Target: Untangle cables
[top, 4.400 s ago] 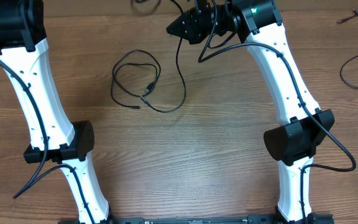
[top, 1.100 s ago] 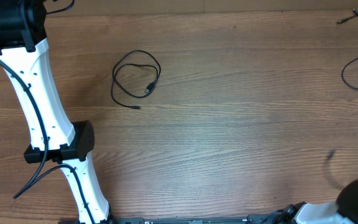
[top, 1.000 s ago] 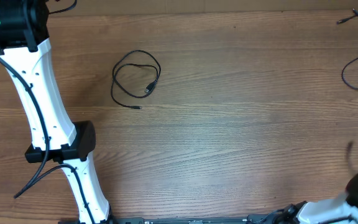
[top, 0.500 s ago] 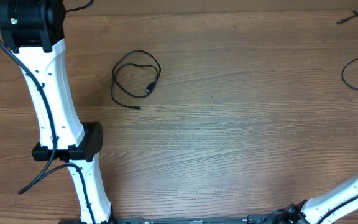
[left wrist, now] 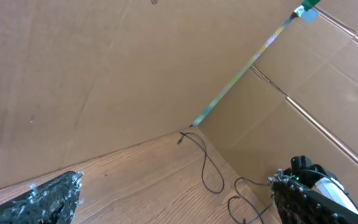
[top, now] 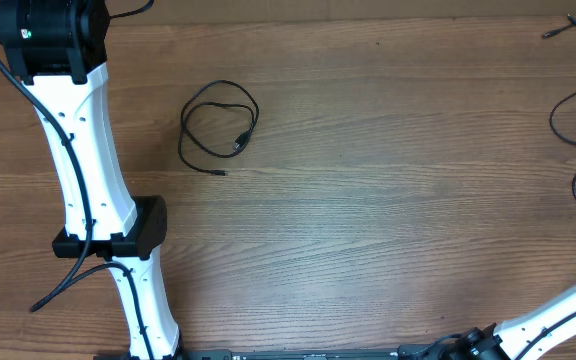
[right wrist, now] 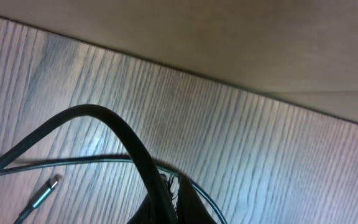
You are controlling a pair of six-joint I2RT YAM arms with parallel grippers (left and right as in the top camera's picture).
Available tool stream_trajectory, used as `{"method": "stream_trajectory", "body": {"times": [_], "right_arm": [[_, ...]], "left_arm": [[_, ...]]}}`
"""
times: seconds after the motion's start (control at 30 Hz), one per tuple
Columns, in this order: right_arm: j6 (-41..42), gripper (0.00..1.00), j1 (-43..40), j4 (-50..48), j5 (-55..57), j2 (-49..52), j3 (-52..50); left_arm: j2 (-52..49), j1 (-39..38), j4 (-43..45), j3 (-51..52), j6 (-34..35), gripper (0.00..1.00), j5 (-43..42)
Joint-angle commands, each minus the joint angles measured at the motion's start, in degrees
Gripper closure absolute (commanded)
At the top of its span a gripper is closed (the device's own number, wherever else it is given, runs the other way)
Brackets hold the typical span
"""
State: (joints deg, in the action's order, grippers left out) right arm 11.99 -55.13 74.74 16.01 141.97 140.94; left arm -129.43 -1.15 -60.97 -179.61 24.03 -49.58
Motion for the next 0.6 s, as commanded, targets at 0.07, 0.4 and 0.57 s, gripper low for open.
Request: {"method": "stream_trajectory", "body": {"times": [0.07,0.4,0.57], "right_arm": [[-0.1,0.47,0.5,1.8,-2.7,0.7,0.5],[-0.1,0.00,5.1,3.4,-6.2,-10.7,0.6],[-0.2,0.00,10.1,2.8,-6.3,-21.4,0.6]], "left_arm": [[1.6,-0.2,0.3,-0.4,0.8,0.00,1.5],[1.6,-0.2,0.3,-0.4,-0.1,0.00,3.6],[1.6,-0.2,0.3,-0.4,-0.9,0.00,3.7]]}}
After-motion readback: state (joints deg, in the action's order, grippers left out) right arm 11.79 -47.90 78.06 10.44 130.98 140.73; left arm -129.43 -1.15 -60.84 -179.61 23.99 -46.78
